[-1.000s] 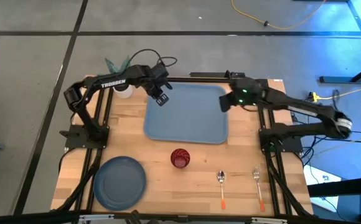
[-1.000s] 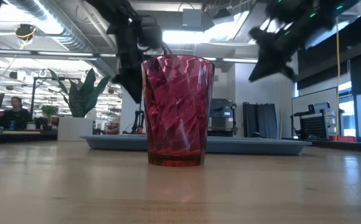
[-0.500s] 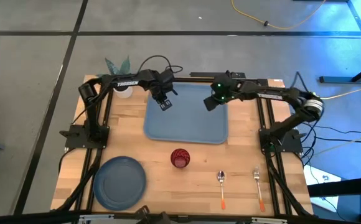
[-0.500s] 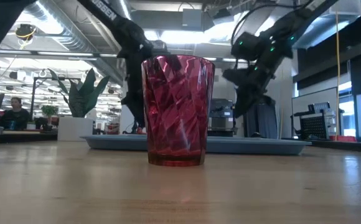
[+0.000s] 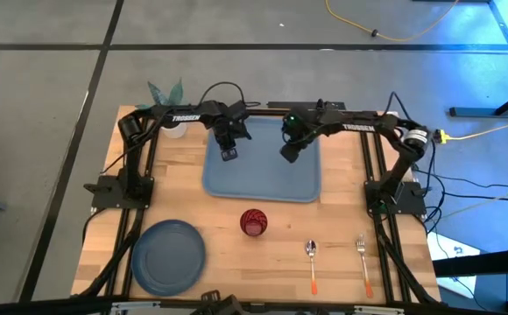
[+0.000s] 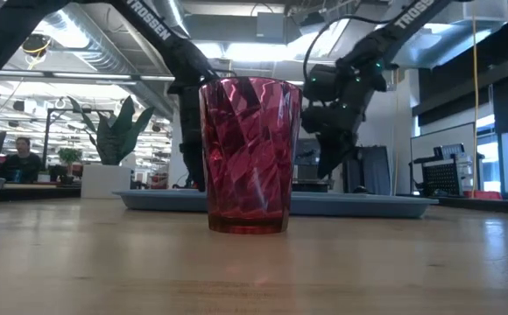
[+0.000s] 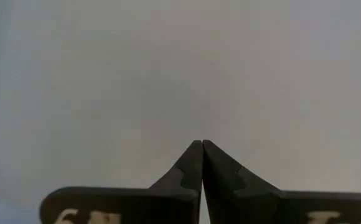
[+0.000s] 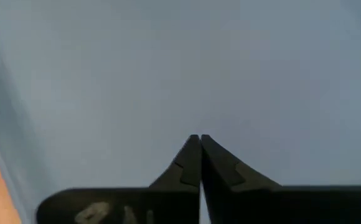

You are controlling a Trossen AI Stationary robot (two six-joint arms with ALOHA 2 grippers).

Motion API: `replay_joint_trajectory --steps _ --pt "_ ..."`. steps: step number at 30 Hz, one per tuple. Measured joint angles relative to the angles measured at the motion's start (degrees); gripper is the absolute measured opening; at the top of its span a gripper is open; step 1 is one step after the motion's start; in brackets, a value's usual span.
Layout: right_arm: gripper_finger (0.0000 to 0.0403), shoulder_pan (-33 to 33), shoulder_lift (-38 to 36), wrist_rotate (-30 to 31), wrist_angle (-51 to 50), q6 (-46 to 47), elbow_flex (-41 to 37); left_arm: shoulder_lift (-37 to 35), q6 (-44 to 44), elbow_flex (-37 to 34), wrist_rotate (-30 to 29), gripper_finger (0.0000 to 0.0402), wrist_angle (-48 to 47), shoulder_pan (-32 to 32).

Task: Pick and place plate/cup/fork/spoon on tray
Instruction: Move the blue tray to the center of the table

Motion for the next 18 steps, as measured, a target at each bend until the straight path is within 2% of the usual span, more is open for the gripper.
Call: replay_joint_trajectory --steps 3,6,11,18 --pt "0.0002 -0.02 1.96 2.92 -9.26 -6.64 5.07 0.0 3.79 0.0 0.06 0.0 -1.37 -0.06" --pt "0.0002 -0.02 4.44 5.07 -14.37 -10.65 9.36 0.0 6.12 0.0 0.04 0.0 -2.2 -0.51" --pt "0.0002 0.0 9.8 3.76 -17.15 -13.47 14.15 -0.02 7.44 0.0 2.07 0.0 -2.52 -0.71" --pt "0.0003 0.19 15.53 3.32 -18.2 -13.88 15.73 0.12 7.43 0.01 2.53 0.0 -2.2 -0.65"
